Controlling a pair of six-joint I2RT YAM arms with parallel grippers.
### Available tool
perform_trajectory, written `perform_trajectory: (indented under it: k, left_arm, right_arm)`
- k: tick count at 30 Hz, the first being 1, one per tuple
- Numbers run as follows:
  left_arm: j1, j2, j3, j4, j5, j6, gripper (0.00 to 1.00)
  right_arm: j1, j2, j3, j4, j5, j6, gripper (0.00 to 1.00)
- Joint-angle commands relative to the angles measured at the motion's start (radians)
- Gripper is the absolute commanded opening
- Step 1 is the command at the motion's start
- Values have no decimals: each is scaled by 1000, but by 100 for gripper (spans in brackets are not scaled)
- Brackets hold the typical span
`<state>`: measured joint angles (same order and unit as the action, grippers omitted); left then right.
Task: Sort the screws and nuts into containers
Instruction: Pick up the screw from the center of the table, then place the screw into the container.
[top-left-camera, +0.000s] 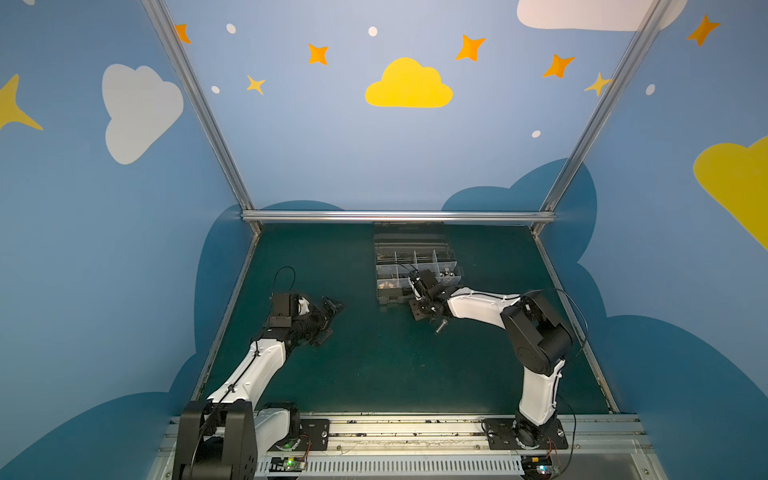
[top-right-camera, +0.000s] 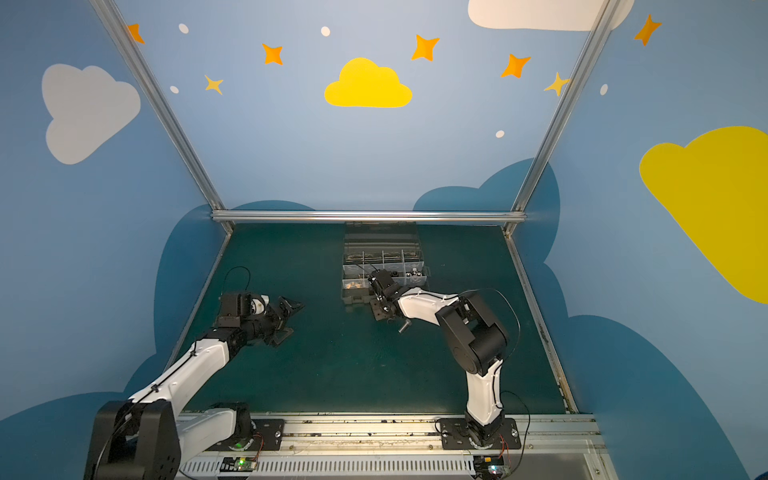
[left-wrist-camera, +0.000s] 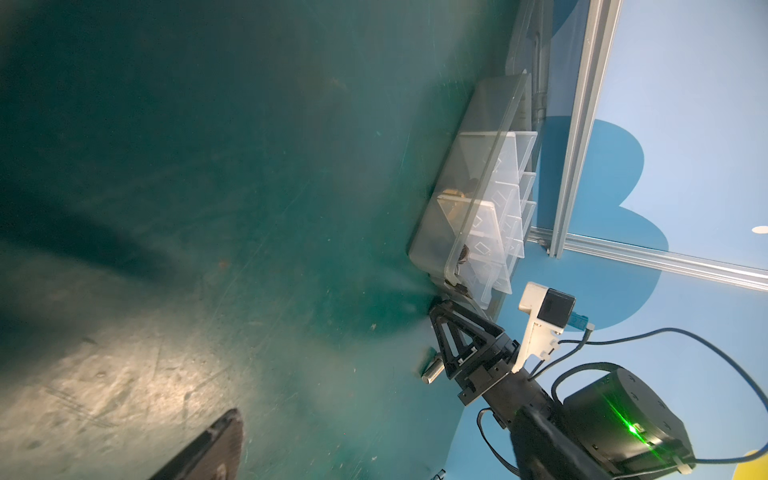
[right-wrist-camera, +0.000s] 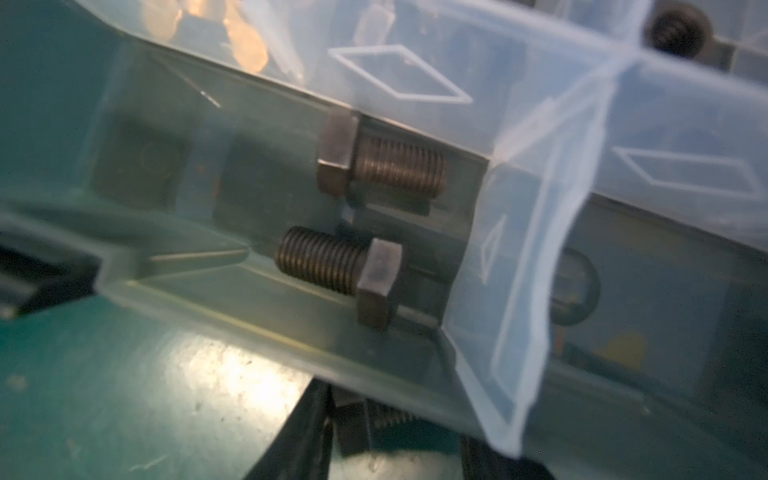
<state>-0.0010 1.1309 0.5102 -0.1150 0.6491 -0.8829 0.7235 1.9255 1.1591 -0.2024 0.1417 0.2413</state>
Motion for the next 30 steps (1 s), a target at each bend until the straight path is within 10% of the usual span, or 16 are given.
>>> perform_trajectory:
  k: [1,30]
  left_arm:
    - [4,9,-9,6,3,13,100]
    - [5,-4,-12,7,8,12,100]
  right_arm:
    - [11,27,-22,-23,-48,9,30]
    - [-28,-117,255,-275,-44,-58,18]
